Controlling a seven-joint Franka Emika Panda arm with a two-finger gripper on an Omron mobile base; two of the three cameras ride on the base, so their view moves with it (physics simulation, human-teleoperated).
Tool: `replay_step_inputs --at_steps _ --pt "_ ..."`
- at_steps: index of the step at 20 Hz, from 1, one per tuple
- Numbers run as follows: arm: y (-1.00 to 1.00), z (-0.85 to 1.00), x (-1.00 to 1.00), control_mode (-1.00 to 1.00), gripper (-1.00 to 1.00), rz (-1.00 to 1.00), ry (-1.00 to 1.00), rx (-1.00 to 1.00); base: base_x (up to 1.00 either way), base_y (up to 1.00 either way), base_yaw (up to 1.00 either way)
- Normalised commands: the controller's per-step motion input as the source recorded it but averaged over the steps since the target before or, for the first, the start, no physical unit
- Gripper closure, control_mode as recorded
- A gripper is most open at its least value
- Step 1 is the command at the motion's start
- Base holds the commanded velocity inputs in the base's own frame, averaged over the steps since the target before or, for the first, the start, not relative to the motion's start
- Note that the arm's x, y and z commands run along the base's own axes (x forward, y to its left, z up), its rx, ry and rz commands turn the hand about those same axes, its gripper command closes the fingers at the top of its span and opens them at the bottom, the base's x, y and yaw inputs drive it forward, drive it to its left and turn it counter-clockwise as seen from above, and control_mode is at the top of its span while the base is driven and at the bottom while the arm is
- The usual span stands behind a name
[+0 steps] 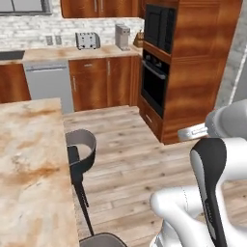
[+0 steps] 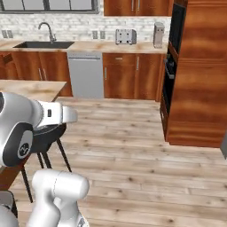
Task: Organize the utensils by type. Pick up the wooden spoons from the counter and place them in the open cabinet. Then pick up the metallic utensils from the counter and place them in the open drawer.
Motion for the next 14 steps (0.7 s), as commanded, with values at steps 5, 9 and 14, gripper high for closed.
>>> replay_step_inputs --at_steps 5,9,14 --pt "0.00 0.00 0.00 1.00 -1.00 0.00 0.00 0.00 1.00 -0.11 0.03" --pt "0.00 0.00 0.00 1.00 -1.00 0.00 0.00 0.00 1.00 -0.12 0.03" --pt "0.00 0.00 0.00 1.00 -1.00 0.00 0.00 0.00 1.00 -0.09 0.06"
